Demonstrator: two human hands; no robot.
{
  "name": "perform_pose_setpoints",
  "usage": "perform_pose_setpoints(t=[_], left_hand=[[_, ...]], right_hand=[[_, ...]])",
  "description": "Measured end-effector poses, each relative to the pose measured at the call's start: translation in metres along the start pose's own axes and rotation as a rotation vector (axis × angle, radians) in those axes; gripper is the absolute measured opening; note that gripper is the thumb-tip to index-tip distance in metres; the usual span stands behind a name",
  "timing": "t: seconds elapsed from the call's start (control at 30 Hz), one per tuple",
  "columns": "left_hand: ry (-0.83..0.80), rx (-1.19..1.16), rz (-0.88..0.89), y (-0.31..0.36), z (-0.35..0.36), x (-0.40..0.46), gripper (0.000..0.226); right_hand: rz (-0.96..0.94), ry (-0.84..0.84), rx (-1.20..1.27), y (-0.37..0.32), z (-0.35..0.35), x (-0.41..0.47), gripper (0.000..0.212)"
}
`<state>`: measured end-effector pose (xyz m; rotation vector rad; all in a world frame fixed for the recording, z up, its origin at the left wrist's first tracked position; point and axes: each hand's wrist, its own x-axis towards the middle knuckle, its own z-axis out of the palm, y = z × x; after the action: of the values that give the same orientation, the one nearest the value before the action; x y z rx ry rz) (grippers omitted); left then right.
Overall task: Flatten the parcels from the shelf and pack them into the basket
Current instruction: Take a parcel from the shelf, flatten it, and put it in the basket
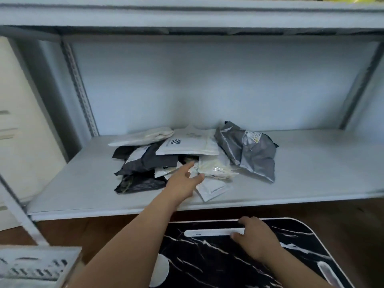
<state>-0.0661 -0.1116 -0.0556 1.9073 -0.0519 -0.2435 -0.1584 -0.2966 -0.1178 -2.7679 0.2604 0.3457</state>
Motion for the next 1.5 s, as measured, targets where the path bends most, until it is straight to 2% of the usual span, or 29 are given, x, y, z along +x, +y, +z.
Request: perform_pose_setpoints(t=[0.07, 0.17, 0.3, 0.4, 0.57, 0.7, 0.8, 0.83, 0.9, 0.97, 1.03, 1.1, 1.17, 1.2, 1.27, 1.37, 1.43, 1.5], left_hand=[[0.037, -0.261, -0.071, 0.013, 0.014, 0.022, 0.058], [0.075, -0.524, -0.123, 0.033, 0.028, 0.052, 0.056], [0.118, -0.771, -0.213, 0.046, 0.038, 0.083, 0.055], [0.192, -0.897, -0.266, 0.048, 0.042, 0.095, 0.038], [0.414, -0.917, -0.126, 0.055, 0.041, 0.086, 0.014], [0.564, -1.020, -0.002, 0.074, 0.021, 0.057, 0.016], [0.590, -1.047, 0.054, 0.084, -0.005, 0.027, 0.017], [0.557, -1.061, 0.076, 0.085, -0.017, 0.018, 0.016], [0.406, -1.122, 0.115, 0.084, -0.042, -0.010, 0.016], [0.249, -1.104, 0.128, 0.080, -0.059, -0.046, 0.032], [0.170, -0.996, 0.156, 0.067, -0.073, -0.087, 0.032], [0.103, -0.922, 0.175, 0.049, -0.085, -0.118, 0.045], [0.057, -0.832, 0.171, 0.025, -0.094, -0.137, 0.023], [0.028, -0.752, 0.126, 0.009, -0.096, -0.146, 0.019], [-0.044, -0.587, -0.047, -0.024, -0.095, -0.155, 0.044], [-0.030, -0.324, -0.335, -0.079, -0.082, -0.169, 0.041], [-0.016, -0.047, -0.466, -0.114, -0.068, -0.172, 0.034], [-0.026, 0.112, -0.534, -0.141, -0.054, -0.170, 0.029]], right_hand=[[-0.015, 0.012, 0.032, 0.010, 0.000, 0.012, 0.054], [-0.028, -0.008, 0.066, 0.022, 0.005, 0.025, 0.058], [-0.032, -0.066, 0.078, 0.039, 0.016, 0.037, 0.054], [-0.027, -0.163, 0.107, 0.050, 0.027, 0.040, 0.053], [-0.019, -0.184, 0.098, 0.049, 0.029, 0.032, 0.055], [0.005, -0.150, 0.122, 0.044, 0.020, 0.021, 0.062], [-0.006, -0.024, 0.248, 0.042, 0.018, 0.003, 0.045], [0.004, -0.006, 0.306, 0.041, 0.016, -0.005, 0.038], [0.037, 0.024, 0.494, 0.034, 0.007, -0.020, 0.053], [0.123, 0.040, 0.872, 0.029, -0.004, -0.032, 0.066], [0.202, -0.042, 1.283, 0.025, -0.014, -0.047, 0.067], [0.237, -0.100, 1.609, 0.027, -0.020, -0.062, 0.075], [0.202, -0.159, 1.820, 0.032, -0.027, -0.077, 0.082], [0.208, -0.179, 1.857, 0.035, -0.029, -0.088, 0.082], [0.172, -0.237, 1.786, 0.041, -0.034, -0.107, 0.074], [0.229, -0.285, 1.298, 0.048, -0.025, -0.119, 0.059], [0.244, -0.178, 0.893, 0.049, -0.006, -0.120, 0.050], [0.238, -0.029, 0.667, 0.052, 0.024, -0.113, 0.052]])
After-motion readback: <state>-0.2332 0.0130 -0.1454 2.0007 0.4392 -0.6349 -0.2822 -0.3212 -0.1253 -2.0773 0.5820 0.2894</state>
